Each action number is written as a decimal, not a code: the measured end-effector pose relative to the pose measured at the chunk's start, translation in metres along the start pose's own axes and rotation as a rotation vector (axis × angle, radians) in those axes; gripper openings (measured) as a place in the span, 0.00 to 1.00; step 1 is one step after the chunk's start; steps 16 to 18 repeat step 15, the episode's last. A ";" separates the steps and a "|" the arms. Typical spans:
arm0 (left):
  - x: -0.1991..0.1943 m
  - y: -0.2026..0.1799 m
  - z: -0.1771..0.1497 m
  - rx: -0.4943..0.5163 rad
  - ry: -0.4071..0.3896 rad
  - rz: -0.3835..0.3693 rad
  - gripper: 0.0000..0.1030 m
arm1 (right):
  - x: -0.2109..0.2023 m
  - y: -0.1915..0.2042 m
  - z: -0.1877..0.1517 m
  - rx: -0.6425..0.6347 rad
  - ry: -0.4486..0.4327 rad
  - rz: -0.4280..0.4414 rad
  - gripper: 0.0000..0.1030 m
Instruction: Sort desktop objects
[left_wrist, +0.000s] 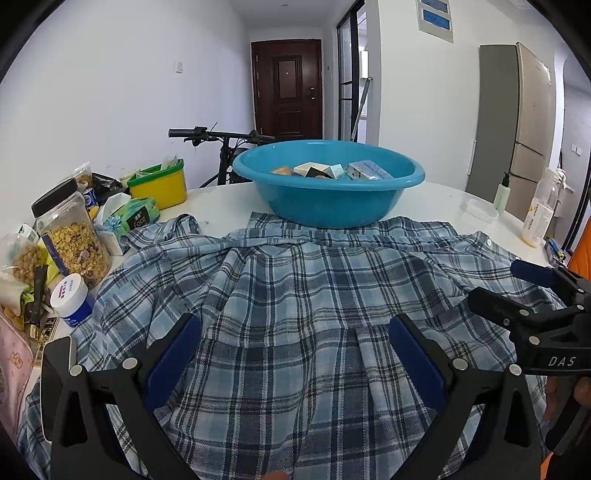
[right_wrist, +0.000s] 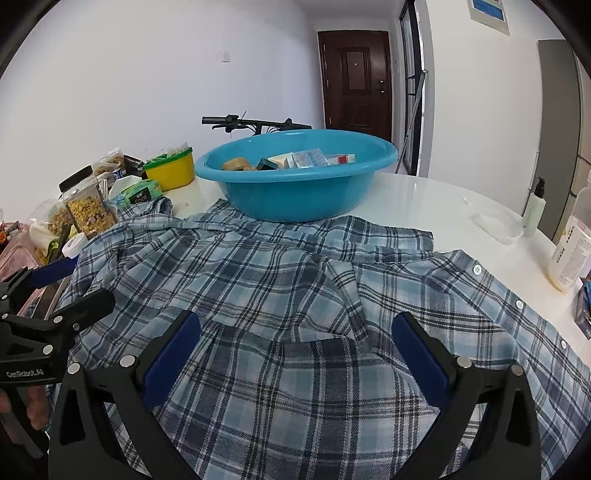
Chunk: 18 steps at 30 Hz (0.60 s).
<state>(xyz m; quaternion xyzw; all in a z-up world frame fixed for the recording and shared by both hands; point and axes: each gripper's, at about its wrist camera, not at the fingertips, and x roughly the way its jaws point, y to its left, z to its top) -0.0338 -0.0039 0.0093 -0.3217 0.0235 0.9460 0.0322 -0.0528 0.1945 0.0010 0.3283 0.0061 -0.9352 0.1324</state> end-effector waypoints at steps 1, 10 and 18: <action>0.000 0.000 0.000 -0.001 0.001 0.001 1.00 | 0.000 0.000 0.000 0.001 0.000 0.001 1.00; 0.001 0.000 -0.001 -0.006 -0.001 -0.010 1.00 | 0.003 0.001 -0.003 0.000 0.012 0.005 1.00; 0.004 0.002 -0.002 -0.015 0.008 -0.016 1.00 | 0.005 0.002 -0.004 0.000 0.017 0.003 1.00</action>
